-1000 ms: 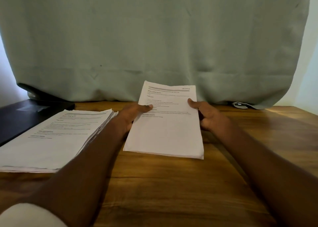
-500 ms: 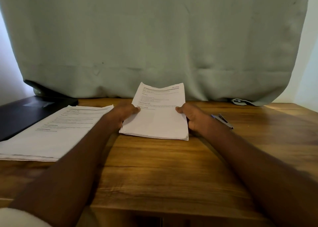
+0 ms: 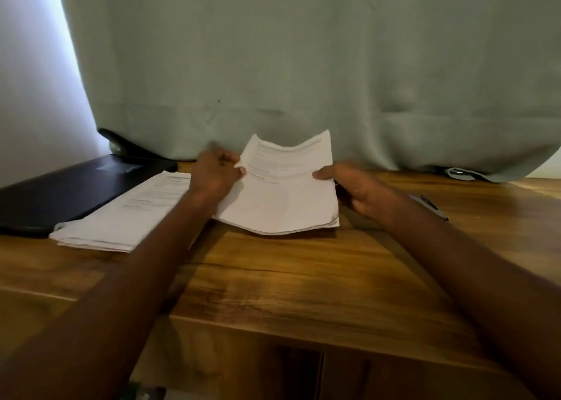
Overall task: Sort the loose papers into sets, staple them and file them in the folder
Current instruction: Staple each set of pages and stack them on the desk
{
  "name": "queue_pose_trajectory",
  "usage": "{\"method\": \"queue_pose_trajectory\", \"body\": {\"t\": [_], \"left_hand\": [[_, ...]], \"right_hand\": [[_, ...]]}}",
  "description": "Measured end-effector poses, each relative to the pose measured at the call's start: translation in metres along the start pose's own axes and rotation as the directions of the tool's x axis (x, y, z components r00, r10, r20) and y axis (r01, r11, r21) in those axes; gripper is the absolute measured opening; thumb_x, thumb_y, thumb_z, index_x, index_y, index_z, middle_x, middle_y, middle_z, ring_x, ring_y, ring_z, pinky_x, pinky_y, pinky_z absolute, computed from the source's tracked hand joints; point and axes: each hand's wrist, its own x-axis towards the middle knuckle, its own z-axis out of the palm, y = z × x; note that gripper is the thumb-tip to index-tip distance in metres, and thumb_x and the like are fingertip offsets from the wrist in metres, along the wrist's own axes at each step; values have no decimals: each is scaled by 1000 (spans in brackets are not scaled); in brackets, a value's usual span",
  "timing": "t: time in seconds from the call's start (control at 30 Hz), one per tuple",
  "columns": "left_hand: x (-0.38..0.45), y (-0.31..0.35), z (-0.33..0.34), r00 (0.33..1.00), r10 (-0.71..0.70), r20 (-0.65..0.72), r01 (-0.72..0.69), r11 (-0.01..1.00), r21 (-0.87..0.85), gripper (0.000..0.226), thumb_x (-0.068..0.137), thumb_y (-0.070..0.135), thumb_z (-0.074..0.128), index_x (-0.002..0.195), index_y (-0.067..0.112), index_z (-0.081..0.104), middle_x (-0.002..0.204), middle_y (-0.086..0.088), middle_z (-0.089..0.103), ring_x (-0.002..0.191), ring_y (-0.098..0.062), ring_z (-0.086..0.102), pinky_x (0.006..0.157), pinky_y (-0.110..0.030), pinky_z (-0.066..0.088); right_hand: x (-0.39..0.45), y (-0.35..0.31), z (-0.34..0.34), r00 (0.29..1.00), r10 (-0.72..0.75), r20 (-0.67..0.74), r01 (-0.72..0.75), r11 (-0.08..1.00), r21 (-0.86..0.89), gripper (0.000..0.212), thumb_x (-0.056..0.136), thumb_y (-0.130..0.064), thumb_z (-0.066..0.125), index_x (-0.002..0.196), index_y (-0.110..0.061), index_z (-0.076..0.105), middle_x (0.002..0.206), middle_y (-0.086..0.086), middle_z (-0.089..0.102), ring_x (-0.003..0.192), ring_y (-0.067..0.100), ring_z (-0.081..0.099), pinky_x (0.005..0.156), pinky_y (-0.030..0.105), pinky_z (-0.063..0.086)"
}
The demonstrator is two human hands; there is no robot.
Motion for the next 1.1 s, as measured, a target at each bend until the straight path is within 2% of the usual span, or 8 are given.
{"method": "queue_pose_trajectory", "body": {"t": [0.2, 0.3, 0.43, 0.5, 0.67, 0.83, 0.97, 1.1], "left_hand": [[5, -15, -109, 992, -117, -51, 114, 992, -58, 25, 86, 11, 83, 108, 11, 71, 100, -11, 70, 88, -24, 66, 82, -35, 57], [3, -36, -156, 982, -169, -79, 174, 982, 67, 23, 84, 9, 83, 104, 4, 74, 92, -8, 71, 83, -21, 64, 78, -29, 54], [4, -61, -202, 973, -212, -90, 227, 946, 231, 19, 85, 13, 83, 103, 8, 78, 97, -8, 72, 75, -14, 63, 65, -25, 51], [7, -72, -215, 978, -190, -86, 208, 924, 320, 19, 87, 13, 82, 105, 9, 78, 103, -8, 70, 82, -17, 63, 74, -29, 51], [9, -92, -216, 993, -61, -98, 104, 839, 534, 16, 89, 11, 79, 105, 13, 78, 115, -8, 73, 109, -27, 66, 96, -35, 52], [18, -107, -205, 989, -20, -147, 97, 835, 542, 13, 89, 7, 74, 99, 14, 79, 110, -9, 75, 107, -28, 67, 85, -29, 50], [27, -110, -202, 991, -76, -108, 124, 815, 567, 12, 90, 15, 73, 100, 10, 77, 107, -10, 73, 103, -30, 66, 86, -33, 54], [25, -113, -198, 999, -20, 41, -12, 746, 666, 13, 92, 23, 69, 91, 10, 73, 95, -9, 71, 91, -29, 65, 73, -34, 48]], "right_hand": [[-12, -8, 78, 995, -18, 100, 7, 994, 109, 28, 89, 4, 69, 117, -3, 68, 109, 10, 77, 101, 25, 74, 83, 39, 63], [-17, -3, 132, 988, 23, 150, -33, 998, 61, 30, 87, 9, 66, 115, -1, 69, 105, 11, 77, 99, 26, 73, 86, 41, 62], [-25, 2, 196, 990, -8, 138, 34, 982, -185, 13, 85, 5, 68, 95, -5, 66, 74, 10, 67, 53, 17, 59, 58, 31, 53], [-25, 8, 218, 993, -82, 85, 106, 938, -329, 14, 81, -1, 71, 92, -5, 64, 79, 13, 66, 58, 21, 58, 49, 26, 45], [-25, 24, 230, 922, -378, 86, 322, 625, -711, 47, 83, -6, 63, 129, -9, 57, 120, 13, 66, 113, 32, 61, 85, 32, 48], [-21, 41, 225, 889, -456, 38, 342, 607, -718, 35, 86, -11, 60, 121, -13, 59, 118, 11, 65, 112, 31, 58, 81, 31, 42], [-19, 42, 224, 930, -356, -91, 165, 626, -762, 41, 95, -29, 60, 132, -11, 52, 133, 14, 57, 120, 35, 57, 89, 40, 48], [-12, 33, 216, 950, -289, -118, 127, 703, -700, 26, 91, -26, 63, 110, -8, 60, 107, 9, 67, 99, 32, 65, 69, 37, 48]]}}
